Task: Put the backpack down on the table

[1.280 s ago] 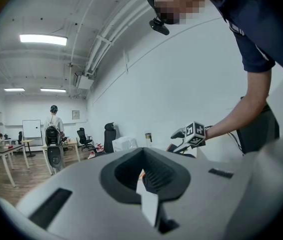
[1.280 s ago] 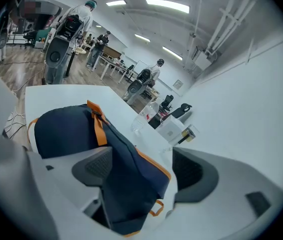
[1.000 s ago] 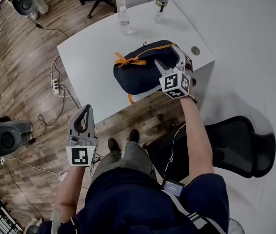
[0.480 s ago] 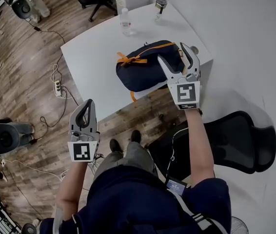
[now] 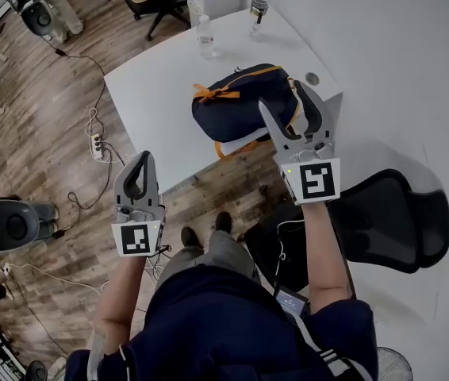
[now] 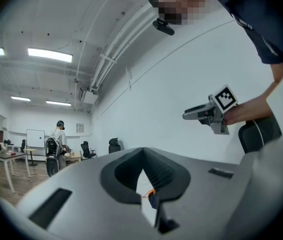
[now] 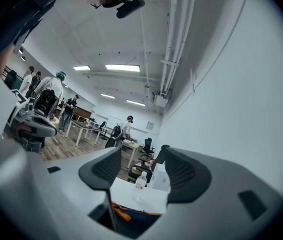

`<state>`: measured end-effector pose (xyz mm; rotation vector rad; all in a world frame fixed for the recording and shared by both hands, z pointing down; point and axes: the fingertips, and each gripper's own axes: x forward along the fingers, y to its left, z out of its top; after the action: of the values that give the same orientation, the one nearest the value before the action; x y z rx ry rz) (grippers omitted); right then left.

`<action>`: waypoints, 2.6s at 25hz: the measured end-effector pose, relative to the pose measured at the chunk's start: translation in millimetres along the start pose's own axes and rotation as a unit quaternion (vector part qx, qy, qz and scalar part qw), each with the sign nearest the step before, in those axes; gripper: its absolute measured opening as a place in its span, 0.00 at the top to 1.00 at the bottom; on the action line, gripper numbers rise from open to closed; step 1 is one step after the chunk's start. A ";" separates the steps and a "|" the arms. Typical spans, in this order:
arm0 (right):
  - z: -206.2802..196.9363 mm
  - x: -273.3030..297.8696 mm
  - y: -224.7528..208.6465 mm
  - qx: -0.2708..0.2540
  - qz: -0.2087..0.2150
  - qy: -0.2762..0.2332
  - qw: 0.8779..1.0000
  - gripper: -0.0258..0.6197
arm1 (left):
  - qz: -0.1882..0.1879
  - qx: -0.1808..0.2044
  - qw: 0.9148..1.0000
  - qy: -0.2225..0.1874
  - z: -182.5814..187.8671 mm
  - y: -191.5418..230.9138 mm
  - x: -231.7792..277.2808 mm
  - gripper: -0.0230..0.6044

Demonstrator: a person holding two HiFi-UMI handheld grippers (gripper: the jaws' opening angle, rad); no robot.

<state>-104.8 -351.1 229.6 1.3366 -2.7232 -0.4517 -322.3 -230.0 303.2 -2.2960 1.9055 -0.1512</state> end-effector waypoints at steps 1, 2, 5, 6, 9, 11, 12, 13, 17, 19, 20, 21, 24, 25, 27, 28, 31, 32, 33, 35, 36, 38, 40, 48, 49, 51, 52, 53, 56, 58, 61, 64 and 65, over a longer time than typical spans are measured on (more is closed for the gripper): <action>4.5 -4.6 3.8 0.004 0.000 -0.002 1.000 0.55 | -0.002 0.004 1.000 -0.008 3.2 0.1 -2.4 0.96; 7.8 -9.2 7.6 0.008 0.000 -0.003 1.000 0.56 | -0.002 0.005 1.000 -0.013 4.8 0.7 -5.1 0.96; 11.0 -23.8 17.8 0.013 0.001 0.000 1.000 0.63 | 0.002 0.003 1.000 -0.016 6.5 3.6 -11.4 0.96; 11.8 -28.8 20.5 0.011 0.001 0.002 1.000 0.65 | 0.002 0.002 1.000 -0.017 7.6 4.3 -13.4 0.96; 24.3 -40.7 28.4 0.016 -0.006 -0.006 1.000 0.75 | 0.003 0.002 1.000 -0.019 11.9 6.4 -21.5 0.96; 28.7 -47.9 33.9 0.016 -0.008 -0.006 1.000 0.81 | 0.005 0.001 1.000 -0.019 13.2 7.9 -26.6 0.96; 29.3 -51.3 36.8 0.016 -0.009 -0.005 1.000 0.87 | 0.006 0.001 1.000 -0.019 13.0 8.8 -28.7 0.96; 29.2 -54.5 39.0 0.015 -0.010 -0.005 1.000 0.88 | 0.007 0.000 1.000 -0.019 12.5 9.5 -30.5 0.96; 29.6 -65.8 45.0 0.013 -0.015 0.001 1.000 0.96 | 0.008 -0.001 1.000 -0.018 12.9 9.7 -37.3 0.96; 31.2 -70.9 48.7 0.014 -0.016 0.001 1.000 0.96 | 0.009 0.000 1.000 -0.018 14.1 9.0 -41.3 0.96; 31.7 -73.3 50.7 0.017 -0.016 0.001 1.000 0.96 | 0.009 0.000 1.000 -0.018 14.4 8.9 -42.9 0.96; 32.3 -75.3 53.0 0.020 -0.016 0.001 1.000 0.96 | 0.010 0.001 1.000 -0.019 14.6 9.2 -44.4 0.96; 33.5 -79.5 62.7 0.030 -0.012 0.002 0.999 0.96 | 0.012 0.001 1.000 -0.019 16.0 11.6 -49.5 0.96; 32.6 -81.1 66.4 0.034 -0.009 0.003 0.999 0.96 | 0.012 0.002 1.000 -0.019 16.1 12.1 -51.0 0.96; 26.0 -85.2 73.8 0.041 -0.005 0.012 0.999 0.96 | 0.014 0.004 1.000 -0.017 15.0 13.0 -53.6 0.96; 20.6 -87.9 77.2 0.043 -0.002 0.020 0.999 0.96 | 0.015 0.004 1.000 -0.017 14.5 13.9 -55.0 0.96; 10.9 -94.9 86.1 0.058 -0.001 0.034 0.998 0.96 | 0.021 0.005 1.000 -0.015 16.0 19.5 -60.7 0.96; 8.9 -96.8 88.9 0.060 -0.001 0.036 0.998 0.96 | 0.023 0.005 1.000 -0.015 16.9 21.7 -62.7 0.96; 5.2 -99.4 91.9 0.059 -0.001 0.041 0.997 0.96 | 0.024 0.006 1.000 -0.014 17.4 23.5 -64.3 0.96; -3.4 -104.8 97.5 0.059 -0.002 0.049 0.997 0.96 | 0.027 0.007 1.000 -0.013 16.3 26.2 -67.3 0.96; -7.0 -107.6 100.3 0.062 -0.005 0.051 0.997 0.96 | 0.028 0.007 1.000 -0.012 15.1 27.5 -69.2 0.96; -13.9 -114.0 105.4 0.066 -0.008 0.057 0.996 0.96 | 0.032 0.007 0.999 -0.009 12.8 30.3 -73.9 0.96; -21.2 -120.5 109.1 0.069 -0.013 0.066 0.995 0.96 | 0.035 0.006 0.999 -0.007 11.4 33.5 -78.2 0.96; -32.6 -135.7 116.2 0.078 -0.038 0.081 0.993 0.96 | 0.047 -0.010 0.999 0.003 8.1 49.0 -98.4 0.96; -34.7 -136.3 116.7 0.080 -0.040 0.084 0.992 0.96 | 0.047 -0.012 0.999 0.005 7.2 49.6 -100.6 0.96; -37.7 -136.0 117.9 0.080 -0.041 0.087 0.992 0.96 | 0.047 -0.014 0.999 0.008 5.2 49.8 -103.4 0.96; -38.6 -135.3 117.9 0.079 -0.042 0.088 0.992 0.96 | 0.046 -0.015 0.999 0.010 4.2 49.9 -104.4 0.96; -40.0 -134.8 117.6 0.080 -0.043 0.089 0.992 0.96 | 0.046 -0.017 0.999 0.011 3.2 50.1 -105.2 0.96; -47.4 -134.7 118.4 0.080 -0.047 0.099 0.991 0.96 | 0.047 -0.022 0.999 0.014 -0.2 49.9 -108.0 0.96; -51.1 -135.2 119.0 0.079 -0.049 0.104 0.990 0.96 | 0.046 -0.022 0.999 0.016 -2.0 49.0 -109.0 0.96; -53.0 -134.9 118.7 0.082 -0.053 0.108 0.989 0.97 | 0.045 -0.024 0.999 0.019 -4.0 47.6 -111.1 0.96; -53.9 -134.2 118.3 0.086 -0.051 0.112 0.989 0.97 | 0.045 -0.028 0.998 0.021 -6.6 45.4 -113.6 0.96; -55.0 -134.0 118.3 0.087 -0.051 0.116 0.988 0.97 | 0.044 -0.029 0.998 0.022 -7.3 44.9 -114.1 0.96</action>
<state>-101.4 -190.3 325.1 1.4697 -2.5600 -0.0585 -388.2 -126.4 304.6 -2.2568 2.0547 -0.1393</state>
